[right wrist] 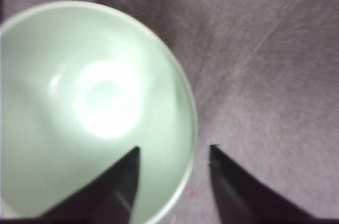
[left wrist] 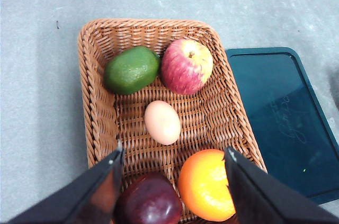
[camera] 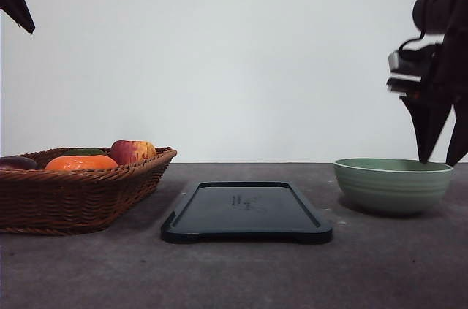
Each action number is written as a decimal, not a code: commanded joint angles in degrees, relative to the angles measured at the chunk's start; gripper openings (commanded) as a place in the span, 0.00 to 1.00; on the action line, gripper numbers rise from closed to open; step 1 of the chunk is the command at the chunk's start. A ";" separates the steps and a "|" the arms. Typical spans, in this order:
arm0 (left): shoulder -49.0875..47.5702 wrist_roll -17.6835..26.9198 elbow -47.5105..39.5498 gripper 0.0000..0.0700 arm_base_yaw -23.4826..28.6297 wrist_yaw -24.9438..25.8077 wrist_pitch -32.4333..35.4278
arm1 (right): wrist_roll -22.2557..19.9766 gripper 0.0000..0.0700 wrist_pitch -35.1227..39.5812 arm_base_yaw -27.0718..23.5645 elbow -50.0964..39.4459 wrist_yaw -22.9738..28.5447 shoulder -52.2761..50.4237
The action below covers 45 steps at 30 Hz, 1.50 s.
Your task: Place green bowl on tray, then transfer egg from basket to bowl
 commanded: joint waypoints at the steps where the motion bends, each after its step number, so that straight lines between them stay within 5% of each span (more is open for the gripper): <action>1: 0.39 0.44 1.29 0.55 -0.15 0.22 0.31 | -0.72 0.10 0.37 -0.25 1.28 0.21 2.00; 3: 0.39 0.44 1.29 0.55 -0.15 0.22 0.29 | -0.75 0.00 0.59 -0.46 1.28 0.38 2.82; 21: 0.42 0.43 1.29 0.55 -0.15 0.22 0.33 | 0.09 0.00 -13.88 6.33 21.80 -2.11 2.88; 36: 0.42 0.42 1.29 0.55 -0.15 0.22 0.39 | 4.99 0.00 -6.20 19.41 23.34 -3.22 8.91; 45: 0.42 0.42 1.29 0.55 -0.15 0.22 0.34 | 5.39 0.00 -2.26 23.08 23.34 -2.55 16.14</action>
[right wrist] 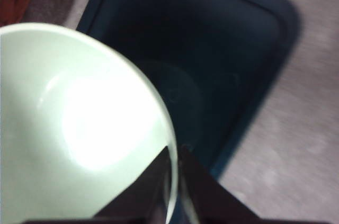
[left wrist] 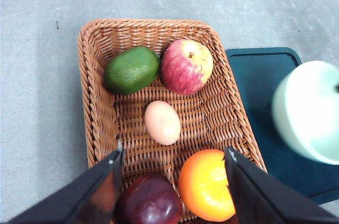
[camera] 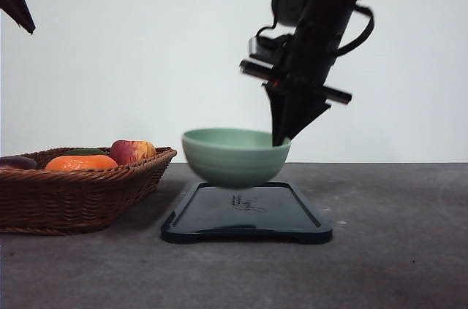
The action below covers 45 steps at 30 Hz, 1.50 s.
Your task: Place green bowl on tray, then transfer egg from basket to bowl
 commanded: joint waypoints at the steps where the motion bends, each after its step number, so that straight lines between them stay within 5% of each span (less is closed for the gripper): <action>1: 0.42 0.42 1.29 0.55 -0.15 0.22 0.30 | 0.74 0.00 0.23 0.44 1.31 0.70 2.11; 7: 0.42 0.42 1.29 0.55 -0.15 0.22 0.28 | 0.70 0.01 -0.91 0.72 1.31 1.44 4.56; 13: 0.42 0.42 1.29 0.55 -0.15 0.22 0.24 | 0.53 0.23 -1.78 0.69 1.72 1.29 4.46; 20: 0.42 0.42 1.29 0.55 -0.15 0.22 0.26 | -0.81 0.23 -2.72 0.79 2.43 2.96 1.18; 25: 0.42 0.42 1.29 0.55 -0.15 0.22 0.24 | -0.86 0.33 -0.38 0.85 0.13 5.83 -1.90; 37: 0.42 0.41 1.29 0.55 -0.15 0.22 0.30 | -0.84 0.33 31.06 0.81 -38.31 5.78 -26.37; 45: 0.43 -1.26 1.29 0.55 -0.88 0.24 0.35 | -0.85 0.32 41.76 0.81 -59.74 8.82 -44.50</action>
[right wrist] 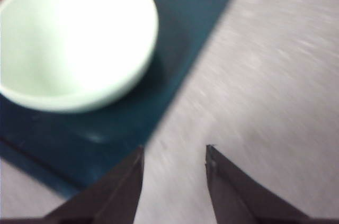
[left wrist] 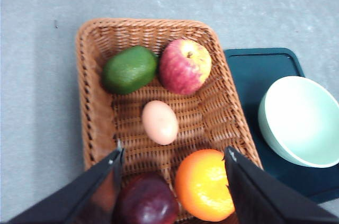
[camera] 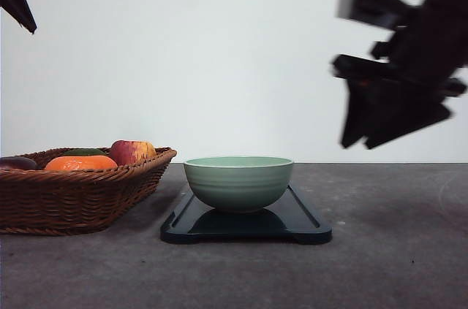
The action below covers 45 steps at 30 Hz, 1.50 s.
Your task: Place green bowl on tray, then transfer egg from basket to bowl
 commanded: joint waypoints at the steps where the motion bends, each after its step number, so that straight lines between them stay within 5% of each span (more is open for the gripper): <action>1: 0.46 -0.38 1.29 0.55 -0.36 0.24 0.39 | -0.53 0.32 1.30 0.40 -2.81 1.24 -2.81; 14: 5.10 -3.31 1.29 0.56 -7.70 -0.02 5.56 | -1.69 0.32 -0.16 -1.48 -10.48 3.29 -14.90; 24: 20.01 -6.31 4.50 0.57 -13.91 -10.48 5.70 | -1.70 0.32 -0.02 -1.53 -10.48 3.48 -14.91; 32: 31.93 -8.58 11.41 0.57 -14.50 -18.52 2.91 | -1.70 0.32 -0.02 -1.53 -10.48 3.46 -14.91; 45: 40.00 -10.37 12.87 0.58 -13.95 -19.02 5.25 | -1.70 0.32 0.34 -1.53 -10.48 3.44 -14.91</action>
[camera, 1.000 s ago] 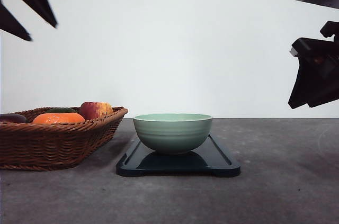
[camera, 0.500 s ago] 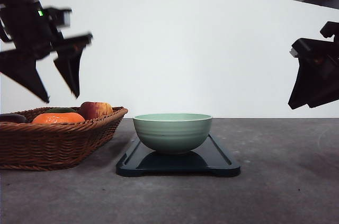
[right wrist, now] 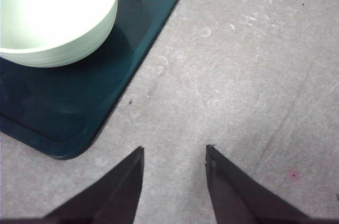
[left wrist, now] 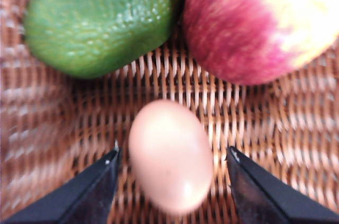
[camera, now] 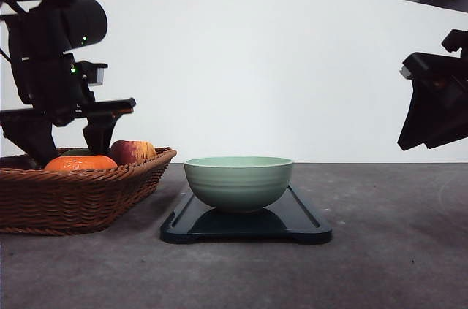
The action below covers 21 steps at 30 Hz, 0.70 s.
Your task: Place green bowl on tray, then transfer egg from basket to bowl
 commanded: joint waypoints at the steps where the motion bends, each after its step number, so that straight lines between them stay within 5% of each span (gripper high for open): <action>1: 1.59 -0.55 1.42 0.58 -0.09 -0.02 0.98 | -0.39 0.32 0.88 0.20 0.24 0.13 0.46; 21: 3.57 -0.97 1.42 0.55 -0.04 -0.02 1.19 | -0.37 0.32 0.90 0.20 0.24 0.07 0.46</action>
